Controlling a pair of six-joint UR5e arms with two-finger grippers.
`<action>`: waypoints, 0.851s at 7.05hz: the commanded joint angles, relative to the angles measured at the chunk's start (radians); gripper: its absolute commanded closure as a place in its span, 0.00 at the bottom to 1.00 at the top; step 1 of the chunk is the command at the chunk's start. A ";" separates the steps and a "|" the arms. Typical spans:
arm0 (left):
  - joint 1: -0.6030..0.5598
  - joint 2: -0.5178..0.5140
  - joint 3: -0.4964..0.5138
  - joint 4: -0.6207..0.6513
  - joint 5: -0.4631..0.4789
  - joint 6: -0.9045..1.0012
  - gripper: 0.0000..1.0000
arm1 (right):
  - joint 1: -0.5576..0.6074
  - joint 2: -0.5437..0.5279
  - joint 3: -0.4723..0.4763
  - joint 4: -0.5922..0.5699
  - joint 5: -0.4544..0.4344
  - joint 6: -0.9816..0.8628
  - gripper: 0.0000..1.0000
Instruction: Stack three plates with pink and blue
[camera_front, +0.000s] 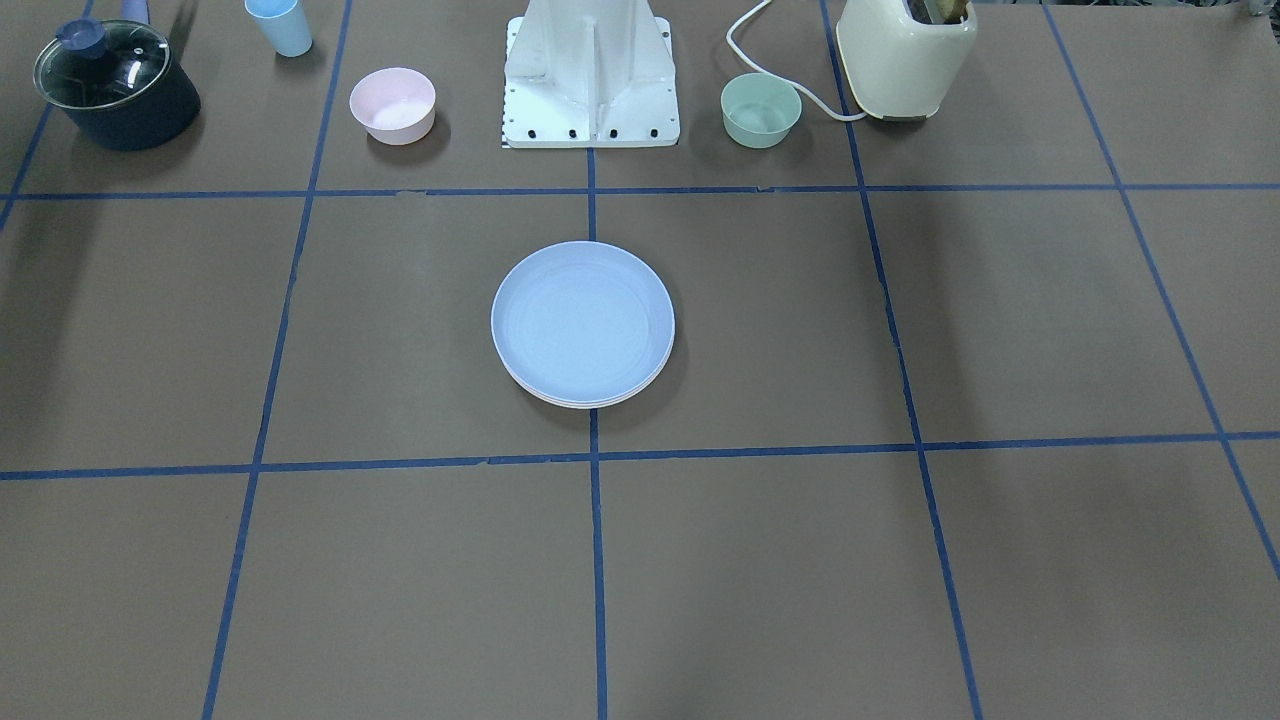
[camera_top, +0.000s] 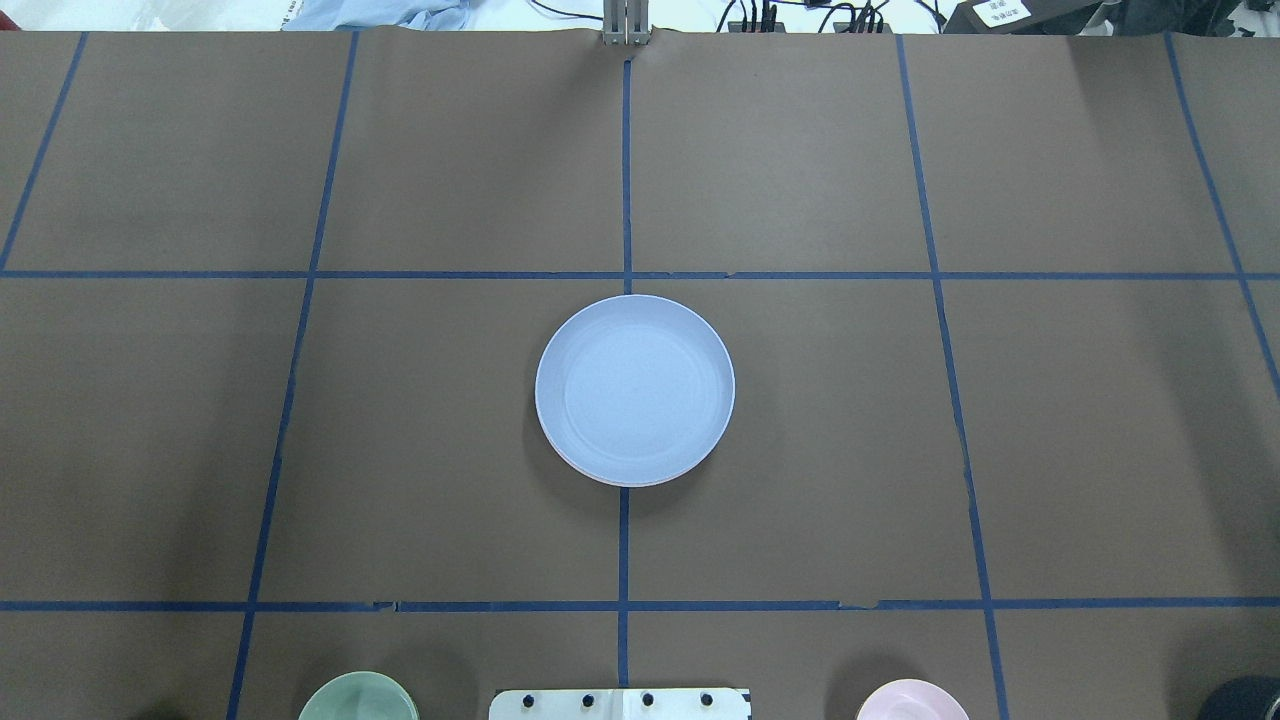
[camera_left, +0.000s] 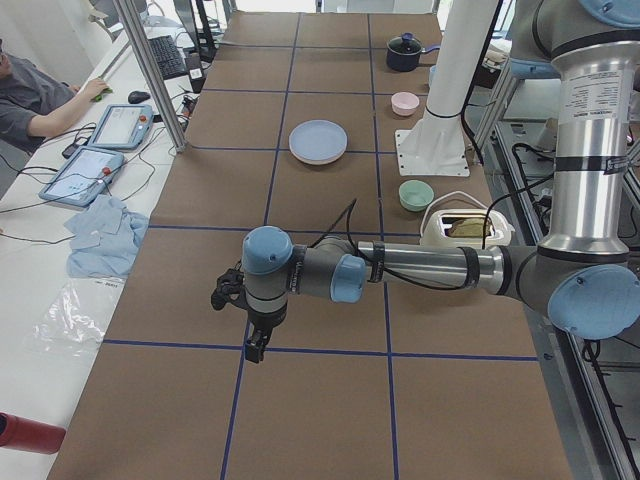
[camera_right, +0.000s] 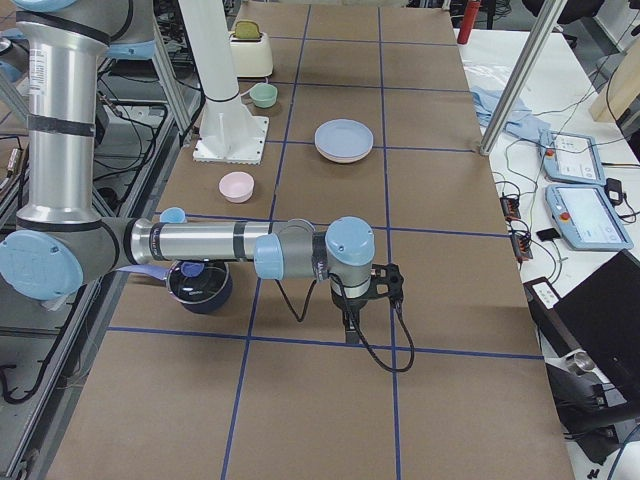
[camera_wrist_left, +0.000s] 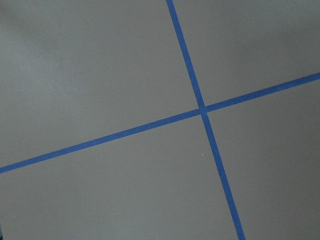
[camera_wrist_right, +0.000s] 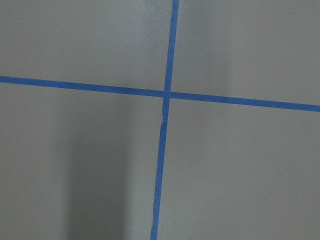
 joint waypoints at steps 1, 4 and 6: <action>0.000 0.012 -0.003 -0.002 -0.001 -0.002 0.00 | -0.014 0.022 0.006 -0.009 -0.008 0.001 0.00; 0.000 0.020 -0.006 -0.002 -0.007 -0.001 0.00 | -0.037 0.005 0.003 -0.009 -0.022 -0.008 0.00; 0.000 0.020 -0.006 -0.002 -0.007 -0.001 0.00 | -0.037 0.004 0.001 -0.004 -0.021 -0.007 0.00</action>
